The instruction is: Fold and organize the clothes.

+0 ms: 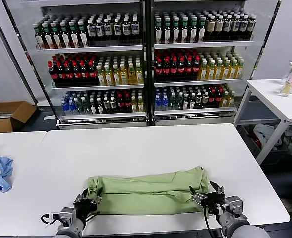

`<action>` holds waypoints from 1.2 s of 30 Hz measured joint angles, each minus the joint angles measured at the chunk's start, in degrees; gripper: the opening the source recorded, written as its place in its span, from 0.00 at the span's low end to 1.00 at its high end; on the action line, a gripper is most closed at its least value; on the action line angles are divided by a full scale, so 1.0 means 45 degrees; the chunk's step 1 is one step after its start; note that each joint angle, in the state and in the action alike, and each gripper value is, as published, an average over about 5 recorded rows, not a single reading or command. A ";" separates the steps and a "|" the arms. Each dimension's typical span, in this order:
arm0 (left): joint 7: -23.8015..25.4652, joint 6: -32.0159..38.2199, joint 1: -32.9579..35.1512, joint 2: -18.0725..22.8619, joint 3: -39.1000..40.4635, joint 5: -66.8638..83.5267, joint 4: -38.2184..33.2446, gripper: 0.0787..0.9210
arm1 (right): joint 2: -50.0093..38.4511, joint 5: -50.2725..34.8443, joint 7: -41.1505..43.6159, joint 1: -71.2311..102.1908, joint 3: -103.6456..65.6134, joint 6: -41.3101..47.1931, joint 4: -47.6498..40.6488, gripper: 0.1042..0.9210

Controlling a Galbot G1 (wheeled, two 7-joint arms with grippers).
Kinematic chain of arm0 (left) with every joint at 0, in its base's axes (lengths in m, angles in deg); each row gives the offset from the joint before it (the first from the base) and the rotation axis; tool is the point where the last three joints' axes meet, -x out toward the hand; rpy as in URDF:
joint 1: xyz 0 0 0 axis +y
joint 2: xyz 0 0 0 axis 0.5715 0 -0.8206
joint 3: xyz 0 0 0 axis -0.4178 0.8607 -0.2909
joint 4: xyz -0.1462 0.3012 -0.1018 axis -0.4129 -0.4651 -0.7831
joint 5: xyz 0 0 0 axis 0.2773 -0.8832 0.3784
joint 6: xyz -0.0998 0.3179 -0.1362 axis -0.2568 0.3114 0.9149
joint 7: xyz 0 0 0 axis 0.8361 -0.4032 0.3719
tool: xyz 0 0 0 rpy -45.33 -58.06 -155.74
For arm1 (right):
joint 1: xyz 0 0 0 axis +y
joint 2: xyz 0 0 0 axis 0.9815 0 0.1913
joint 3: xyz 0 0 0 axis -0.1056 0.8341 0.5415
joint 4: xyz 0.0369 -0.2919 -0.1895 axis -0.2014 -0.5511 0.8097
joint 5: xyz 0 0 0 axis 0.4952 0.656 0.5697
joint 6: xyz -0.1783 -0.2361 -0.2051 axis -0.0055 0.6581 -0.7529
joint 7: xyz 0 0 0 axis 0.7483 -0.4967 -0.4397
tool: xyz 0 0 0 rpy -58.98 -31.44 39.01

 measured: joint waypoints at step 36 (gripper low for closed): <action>0.0107 0.0155 0.0666 -0.1258 -0.6165 0.8278 -0.1318 0.02 | -0.0623 -0.0244 0.0237 -0.0469 -0.0280 -0.0489 0.0027 0.88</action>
